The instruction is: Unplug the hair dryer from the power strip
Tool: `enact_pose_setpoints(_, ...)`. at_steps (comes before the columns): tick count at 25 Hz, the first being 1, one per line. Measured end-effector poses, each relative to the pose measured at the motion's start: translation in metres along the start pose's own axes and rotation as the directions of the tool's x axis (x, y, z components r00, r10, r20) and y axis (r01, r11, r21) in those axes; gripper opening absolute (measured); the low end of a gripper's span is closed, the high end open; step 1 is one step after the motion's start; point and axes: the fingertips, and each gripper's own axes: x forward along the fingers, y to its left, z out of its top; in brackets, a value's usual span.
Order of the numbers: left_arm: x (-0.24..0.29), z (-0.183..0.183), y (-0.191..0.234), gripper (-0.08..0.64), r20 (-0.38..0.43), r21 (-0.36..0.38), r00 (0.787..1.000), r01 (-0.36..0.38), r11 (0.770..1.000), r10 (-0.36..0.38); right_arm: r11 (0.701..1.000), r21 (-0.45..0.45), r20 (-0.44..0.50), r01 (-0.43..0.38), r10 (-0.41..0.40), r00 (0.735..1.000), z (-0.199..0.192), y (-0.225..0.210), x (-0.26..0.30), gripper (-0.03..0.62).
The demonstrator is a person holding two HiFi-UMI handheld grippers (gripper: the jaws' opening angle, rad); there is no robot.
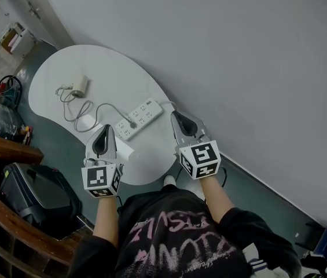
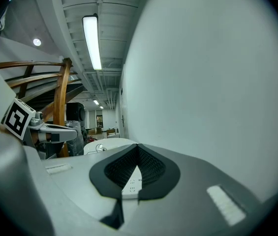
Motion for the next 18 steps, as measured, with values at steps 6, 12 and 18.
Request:
enact_pose_setpoints(6, -0.005, -0.001, -0.002, 0.0, -0.016, 0.013, 1.0, -0.025, 1.0, 0.025, 1.0, 0.009, -0.01, -0.022, 0.023, 1.0, -0.002, -0.001, 0.0, 0.009)
enact_pose_setpoints(12, -0.01, -0.007, -0.001, 0.0, -0.035, 0.022, 0.998, -0.044, 0.999, 0.045, 0.999, 0.019, -0.02, -0.036, 0.036, 0.999, -0.008, 0.001, 0.002, 0.009)
enact_pose_setpoints(18, -0.006, -0.005, -0.005, 0.0, -0.038, 0.035, 0.999, -0.036, 0.999, 0.037, 0.999, 0.022, -0.021, -0.044, 0.045, 0.999, -0.008, 0.001, 0.002, 0.009)
